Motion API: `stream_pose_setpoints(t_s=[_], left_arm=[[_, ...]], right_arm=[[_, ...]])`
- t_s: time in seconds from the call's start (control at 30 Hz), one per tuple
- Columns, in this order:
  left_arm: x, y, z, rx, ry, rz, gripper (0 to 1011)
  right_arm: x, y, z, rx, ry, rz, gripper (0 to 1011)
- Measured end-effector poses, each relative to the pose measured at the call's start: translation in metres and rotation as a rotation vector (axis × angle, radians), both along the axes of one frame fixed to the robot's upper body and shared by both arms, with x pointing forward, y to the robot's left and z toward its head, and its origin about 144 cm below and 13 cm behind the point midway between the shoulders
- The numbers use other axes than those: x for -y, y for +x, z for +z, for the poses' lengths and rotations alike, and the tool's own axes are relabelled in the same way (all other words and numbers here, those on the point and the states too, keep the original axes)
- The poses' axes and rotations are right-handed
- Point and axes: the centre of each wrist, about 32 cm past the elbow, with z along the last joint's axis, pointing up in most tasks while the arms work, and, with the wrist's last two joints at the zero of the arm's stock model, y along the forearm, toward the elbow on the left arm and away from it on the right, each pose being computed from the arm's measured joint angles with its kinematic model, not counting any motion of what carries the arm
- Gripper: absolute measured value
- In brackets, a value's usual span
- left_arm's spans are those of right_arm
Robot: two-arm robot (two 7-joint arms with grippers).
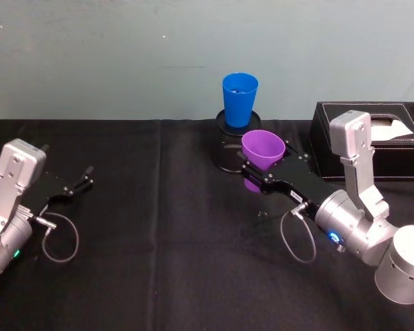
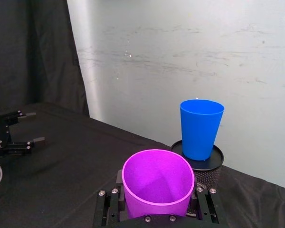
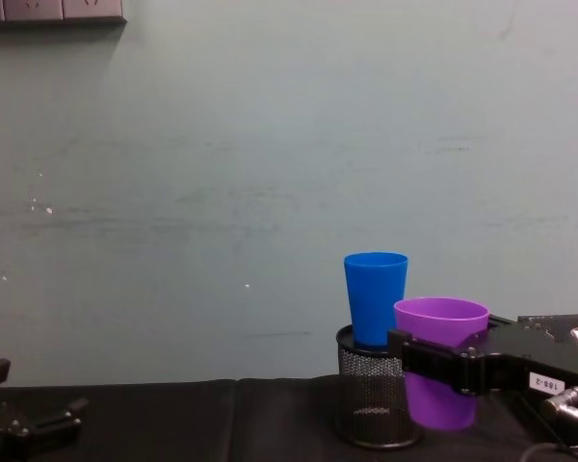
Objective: Pick up one cup with a gripper and tap it against the other cup.
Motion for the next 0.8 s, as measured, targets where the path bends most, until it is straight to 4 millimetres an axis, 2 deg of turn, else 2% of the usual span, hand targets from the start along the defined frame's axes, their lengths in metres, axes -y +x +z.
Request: stream_pose_setpoints(t_s=[0.8], left_arm=[[0.0000, 0.0000, 0.0000, 0.000, 0.000, 0.000, 1000]], right_arm=[[0.0000, 0.0000, 0.0000, 0.000, 0.000, 0.000, 726]])
